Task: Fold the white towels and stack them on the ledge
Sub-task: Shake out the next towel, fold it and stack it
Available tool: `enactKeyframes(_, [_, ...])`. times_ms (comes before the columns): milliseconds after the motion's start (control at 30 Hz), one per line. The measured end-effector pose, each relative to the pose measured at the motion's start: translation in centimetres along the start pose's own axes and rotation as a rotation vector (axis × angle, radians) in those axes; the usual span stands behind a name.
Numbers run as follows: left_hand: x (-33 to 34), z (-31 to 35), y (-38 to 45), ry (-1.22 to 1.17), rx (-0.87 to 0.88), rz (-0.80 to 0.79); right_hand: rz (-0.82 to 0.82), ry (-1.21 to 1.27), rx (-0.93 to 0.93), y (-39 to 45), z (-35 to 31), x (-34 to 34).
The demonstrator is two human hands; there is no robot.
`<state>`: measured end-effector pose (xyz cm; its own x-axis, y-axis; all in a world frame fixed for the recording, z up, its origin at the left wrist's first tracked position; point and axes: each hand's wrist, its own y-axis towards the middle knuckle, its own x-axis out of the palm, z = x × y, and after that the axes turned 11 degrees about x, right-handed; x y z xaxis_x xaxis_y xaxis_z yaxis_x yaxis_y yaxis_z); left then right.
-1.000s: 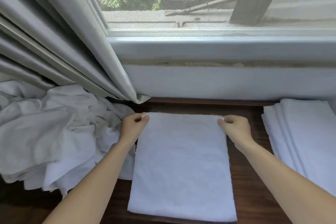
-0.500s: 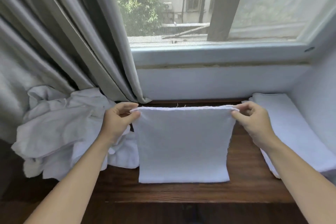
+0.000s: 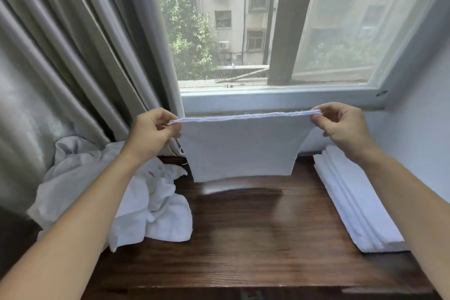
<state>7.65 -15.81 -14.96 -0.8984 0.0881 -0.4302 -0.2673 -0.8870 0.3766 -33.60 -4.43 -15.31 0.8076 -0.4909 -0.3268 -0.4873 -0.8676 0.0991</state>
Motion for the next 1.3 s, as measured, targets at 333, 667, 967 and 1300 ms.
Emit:
enactKeyframes(333, [1.5, -5.6, -13.6, 0.154, -0.156, -0.342, -0.207, -0.294, 0.199, -12.0, 9.3, 0.8])
enactKeyframes(667, [3.7, -9.9, -23.5, 0.266, -0.350, -0.569, -0.333, -0.450, 0.433, -20.6, 17.2, 2.6])
enactKeyframes(967, [7.7, -13.5, -13.3, 0.107, -0.385, -0.266, -0.156, -0.281, 0.505, -10.6, 17.6, 5.6])
enactKeyframes(1300, [14.3, -19.7, -6.9, 0.086, -0.707, -0.130, -0.145, -0.278, 0.760, -2.5, 22.6, 9.4])
